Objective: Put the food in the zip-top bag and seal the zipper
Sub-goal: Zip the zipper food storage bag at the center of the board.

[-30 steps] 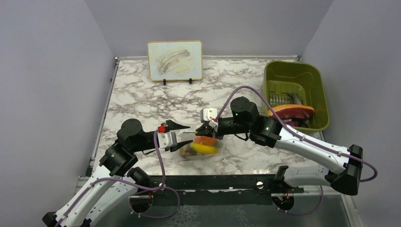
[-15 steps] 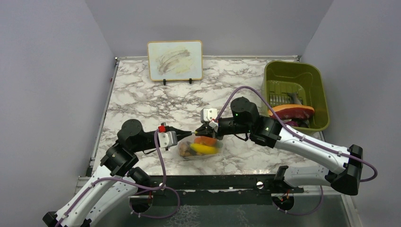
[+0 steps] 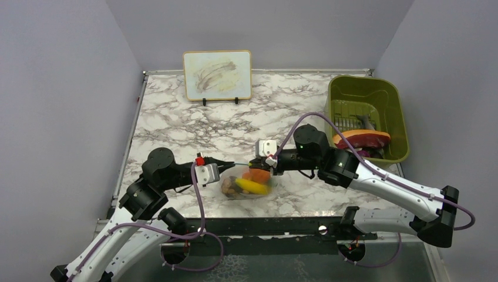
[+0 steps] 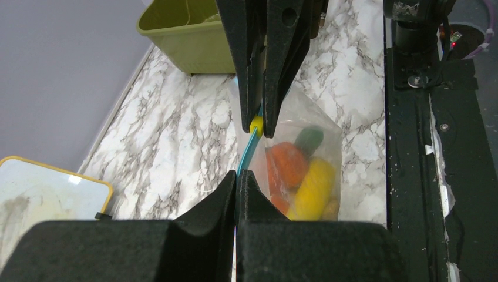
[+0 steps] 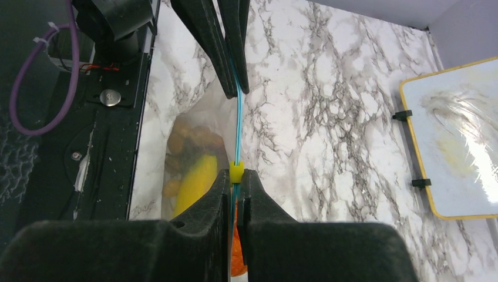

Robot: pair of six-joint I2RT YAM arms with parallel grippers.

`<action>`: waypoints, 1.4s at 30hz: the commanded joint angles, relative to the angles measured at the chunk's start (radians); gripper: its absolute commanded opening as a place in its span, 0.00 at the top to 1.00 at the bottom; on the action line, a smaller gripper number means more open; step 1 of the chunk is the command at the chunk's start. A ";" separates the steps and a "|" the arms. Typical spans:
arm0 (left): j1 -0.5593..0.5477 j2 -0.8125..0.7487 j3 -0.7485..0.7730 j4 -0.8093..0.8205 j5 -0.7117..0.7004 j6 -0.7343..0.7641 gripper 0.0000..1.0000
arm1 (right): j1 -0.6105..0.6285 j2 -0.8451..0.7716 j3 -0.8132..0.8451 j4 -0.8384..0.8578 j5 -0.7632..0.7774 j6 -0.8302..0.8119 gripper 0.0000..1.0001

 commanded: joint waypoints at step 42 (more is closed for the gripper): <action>0.004 0.040 0.217 -0.278 -0.234 0.187 1.00 | -0.007 -0.191 0.183 -0.543 0.237 -0.094 0.99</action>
